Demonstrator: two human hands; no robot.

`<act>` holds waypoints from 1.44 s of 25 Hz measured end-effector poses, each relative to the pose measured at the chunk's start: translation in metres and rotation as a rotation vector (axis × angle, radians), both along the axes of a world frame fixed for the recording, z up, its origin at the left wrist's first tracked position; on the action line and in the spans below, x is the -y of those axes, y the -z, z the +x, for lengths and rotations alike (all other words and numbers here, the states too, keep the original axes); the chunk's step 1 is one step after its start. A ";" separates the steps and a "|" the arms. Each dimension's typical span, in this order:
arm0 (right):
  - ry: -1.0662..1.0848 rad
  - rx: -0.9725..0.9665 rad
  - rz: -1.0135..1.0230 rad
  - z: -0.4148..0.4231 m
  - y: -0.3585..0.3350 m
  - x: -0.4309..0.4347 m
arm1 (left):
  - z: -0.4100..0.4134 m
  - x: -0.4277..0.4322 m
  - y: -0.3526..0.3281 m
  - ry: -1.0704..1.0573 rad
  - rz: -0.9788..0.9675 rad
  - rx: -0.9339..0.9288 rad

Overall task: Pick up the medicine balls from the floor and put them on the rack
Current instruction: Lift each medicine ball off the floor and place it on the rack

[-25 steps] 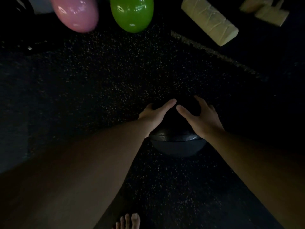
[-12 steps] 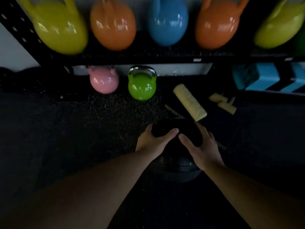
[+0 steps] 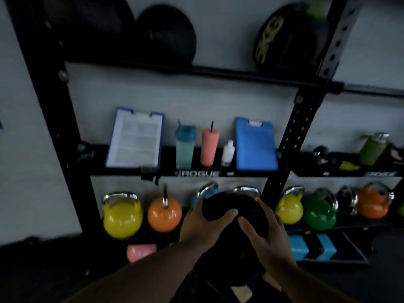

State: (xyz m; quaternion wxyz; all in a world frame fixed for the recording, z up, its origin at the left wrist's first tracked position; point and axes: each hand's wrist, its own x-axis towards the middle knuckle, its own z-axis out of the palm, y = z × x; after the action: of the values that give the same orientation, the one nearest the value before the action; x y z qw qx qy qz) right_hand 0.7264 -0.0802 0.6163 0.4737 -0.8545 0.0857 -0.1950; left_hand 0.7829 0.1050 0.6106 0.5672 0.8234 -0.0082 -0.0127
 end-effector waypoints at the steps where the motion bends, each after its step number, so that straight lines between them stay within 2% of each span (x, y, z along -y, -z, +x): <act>1: 0.002 0.053 -0.004 0.002 -0.041 -0.006 | 0.003 -0.005 -0.044 0.014 0.002 0.056; 4: 0.042 0.127 0.000 0.004 -0.159 -0.025 | 0.007 -0.024 -0.174 0.037 0.023 0.161; 8: 0.035 0.282 -0.004 0.009 -0.284 -0.045 | 0.009 -0.041 -0.307 0.046 -0.027 0.326; 11: 0.023 0.400 -0.023 0.009 -0.360 -0.059 | 0.009 -0.055 -0.381 0.035 -0.064 0.443; 14: 0.003 0.458 -0.046 0.023 -0.407 -0.066 | 0.021 -0.063 -0.426 0.033 -0.100 0.510; 21: -0.043 0.502 -0.123 0.117 -0.439 -0.044 | 0.094 -0.046 -0.455 -0.002 -0.101 0.557; 27: -0.091 0.495 -0.112 0.287 -0.421 0.000 | 0.239 -0.005 -0.450 -0.072 -0.022 0.556; 31: -0.047 0.479 -0.098 0.402 -0.404 0.015 | 0.344 0.022 -0.428 -0.114 0.054 0.588; 32: -0.046 0.505 -0.167 0.425 -0.406 0.015 | 0.365 0.027 -0.421 -0.106 0.103 0.635; 34: -0.114 0.595 -0.438 0.464 -0.404 0.010 | 0.401 0.034 -0.405 -0.051 0.250 0.741; 36: -0.156 0.692 -0.576 0.487 -0.395 0.003 | 0.422 0.031 -0.392 -0.017 0.308 0.802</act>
State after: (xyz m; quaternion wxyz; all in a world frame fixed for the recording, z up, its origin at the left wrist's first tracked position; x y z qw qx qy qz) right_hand 1.2137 -0.0828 1.0115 0.2306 -0.8399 -0.2001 -0.4488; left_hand 1.2047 0.0737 1.0030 0.3897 0.8382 -0.2195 0.3120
